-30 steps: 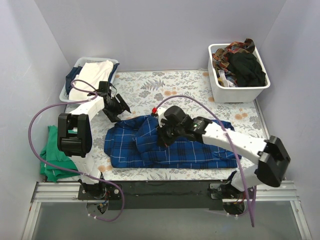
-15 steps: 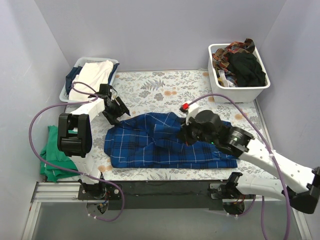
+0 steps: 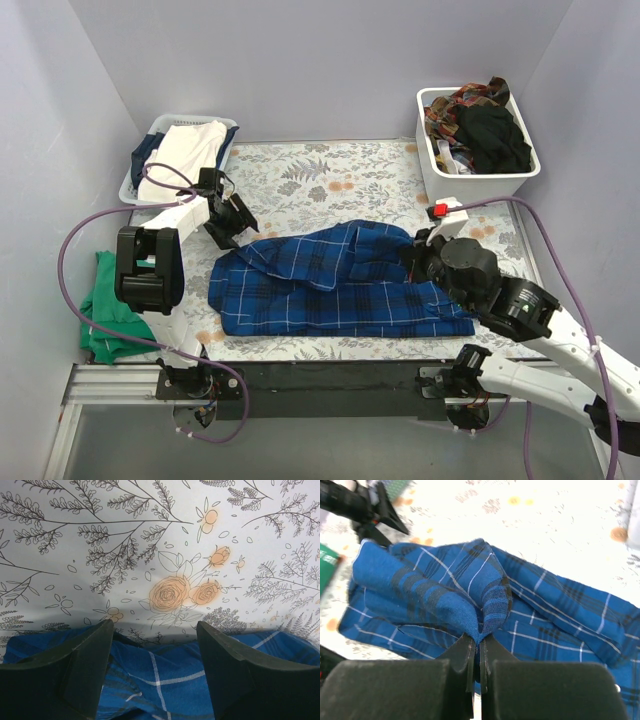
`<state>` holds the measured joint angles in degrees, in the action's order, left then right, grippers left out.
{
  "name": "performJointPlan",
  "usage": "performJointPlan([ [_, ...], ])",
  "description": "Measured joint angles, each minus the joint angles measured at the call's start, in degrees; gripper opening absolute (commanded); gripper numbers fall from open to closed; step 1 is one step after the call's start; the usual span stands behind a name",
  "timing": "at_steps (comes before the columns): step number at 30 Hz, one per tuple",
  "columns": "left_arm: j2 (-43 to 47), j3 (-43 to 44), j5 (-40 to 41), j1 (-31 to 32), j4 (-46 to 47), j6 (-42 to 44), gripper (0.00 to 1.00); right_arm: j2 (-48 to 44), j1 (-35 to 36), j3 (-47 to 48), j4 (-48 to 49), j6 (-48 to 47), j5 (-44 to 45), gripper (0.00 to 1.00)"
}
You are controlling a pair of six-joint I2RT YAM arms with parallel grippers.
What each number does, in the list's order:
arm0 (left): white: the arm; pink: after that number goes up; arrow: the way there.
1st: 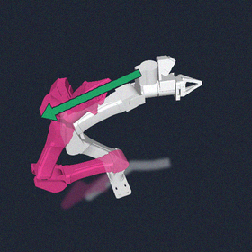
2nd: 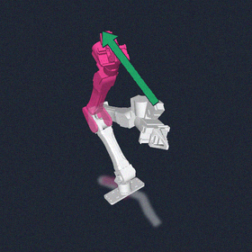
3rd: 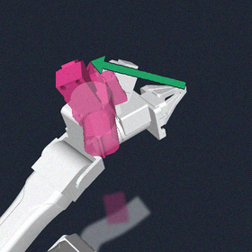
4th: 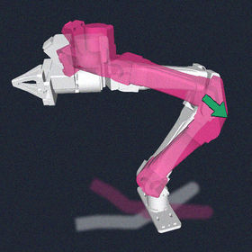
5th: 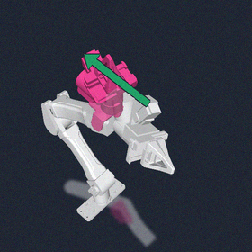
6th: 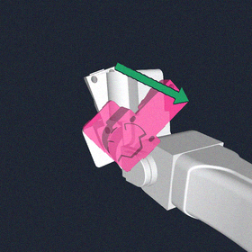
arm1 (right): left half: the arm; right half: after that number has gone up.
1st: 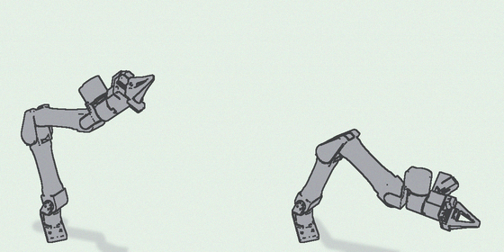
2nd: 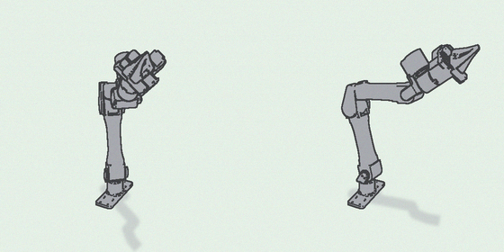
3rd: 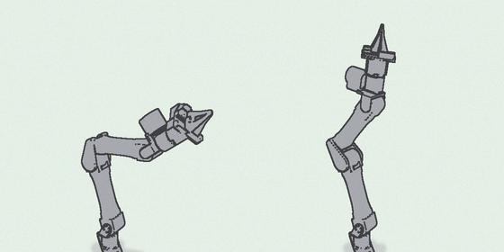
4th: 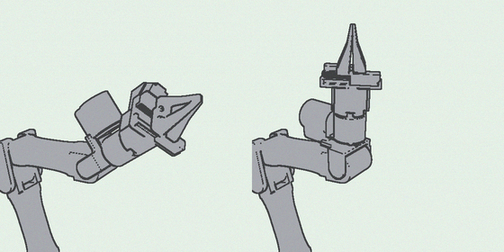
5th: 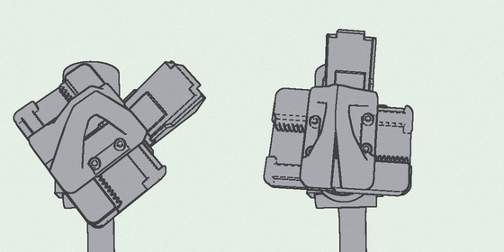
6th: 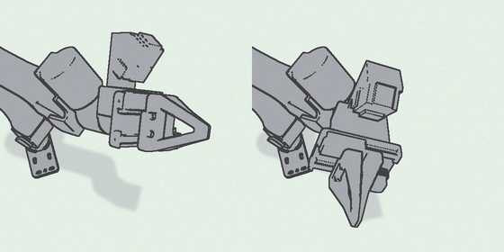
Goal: Fold and stack the long sleeve shirts
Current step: Fold the shirt
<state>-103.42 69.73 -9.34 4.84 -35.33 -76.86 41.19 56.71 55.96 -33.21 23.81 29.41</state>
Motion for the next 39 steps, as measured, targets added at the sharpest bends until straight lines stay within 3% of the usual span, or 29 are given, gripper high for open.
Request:
performJointPlan([
  [16, 0.4, -0.2, -0.1, 0.0, -0.7, 1.7, 0.63, 8.5, 0.0, -1.1, -0.2, 0.2, 0.0, 0.01],
  [31, 9.6, -3.7, 0.4, 0.0, -2.8, 3.6, 0.65, 13.9, -0.1, 4.5, 14.6, -11.4, 8.1, 0.01],
  [34, 11.5, -3.7, 0.6, 0.0, -2.3, 3.6, 0.65, 16.9, -1.8, 6.3, 17.6, -13.7, 8.3, 0.01],
  [39, 12.7, -4.8, 0.5, 0.0, -1.6, 3.6, 0.65, 25.5, -10.9, 8.9, 20.4, -13.9, 3.1, 0.01],
])
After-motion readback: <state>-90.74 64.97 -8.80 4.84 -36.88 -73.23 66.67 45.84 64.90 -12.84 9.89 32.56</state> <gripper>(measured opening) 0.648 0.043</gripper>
